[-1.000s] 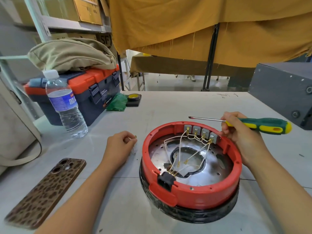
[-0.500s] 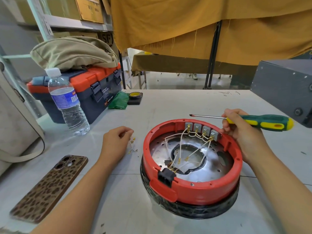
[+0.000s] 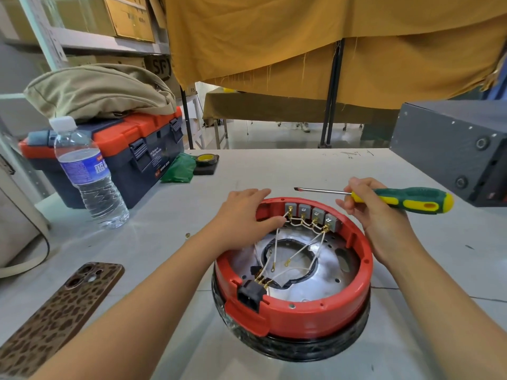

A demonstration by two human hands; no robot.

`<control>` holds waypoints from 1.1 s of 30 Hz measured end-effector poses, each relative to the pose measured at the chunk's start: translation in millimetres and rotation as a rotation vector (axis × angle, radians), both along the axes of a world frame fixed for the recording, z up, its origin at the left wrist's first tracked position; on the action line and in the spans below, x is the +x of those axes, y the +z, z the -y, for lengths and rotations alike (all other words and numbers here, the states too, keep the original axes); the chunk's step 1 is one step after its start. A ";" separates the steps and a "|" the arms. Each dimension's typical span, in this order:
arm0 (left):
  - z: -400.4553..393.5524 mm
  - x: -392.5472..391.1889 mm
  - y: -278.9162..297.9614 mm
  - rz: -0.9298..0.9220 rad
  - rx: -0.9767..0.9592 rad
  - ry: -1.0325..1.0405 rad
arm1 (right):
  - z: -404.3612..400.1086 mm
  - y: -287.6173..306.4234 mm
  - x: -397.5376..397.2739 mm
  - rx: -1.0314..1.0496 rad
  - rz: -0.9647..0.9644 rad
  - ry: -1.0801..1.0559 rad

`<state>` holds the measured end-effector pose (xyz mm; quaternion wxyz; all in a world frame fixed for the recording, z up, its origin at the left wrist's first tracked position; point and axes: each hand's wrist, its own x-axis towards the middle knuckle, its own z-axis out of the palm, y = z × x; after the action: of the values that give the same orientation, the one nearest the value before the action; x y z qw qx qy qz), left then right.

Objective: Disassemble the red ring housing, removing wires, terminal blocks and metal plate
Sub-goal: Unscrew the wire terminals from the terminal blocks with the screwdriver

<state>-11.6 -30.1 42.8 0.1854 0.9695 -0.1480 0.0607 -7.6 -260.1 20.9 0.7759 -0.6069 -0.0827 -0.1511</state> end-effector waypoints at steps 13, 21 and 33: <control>5.3 8.1 -6.2 -0.055 0.098 -0.117 | -0.1 9.8 -8.2 -0.112 0.006 -0.050; 9.6 12.5 -2.0 -0.072 0.124 -0.250 | 6.7 37.4 -2.7 -0.204 0.076 -0.131; 26.8 17.4 -6.1 -0.023 -0.116 -0.264 | 6.4 76.7 29.8 -0.476 0.145 0.055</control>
<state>5.9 -56.9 36.8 0.2491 0.9300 -0.2683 0.0332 22.1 -266.4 97.6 0.6068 -0.7578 -0.1880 -0.1493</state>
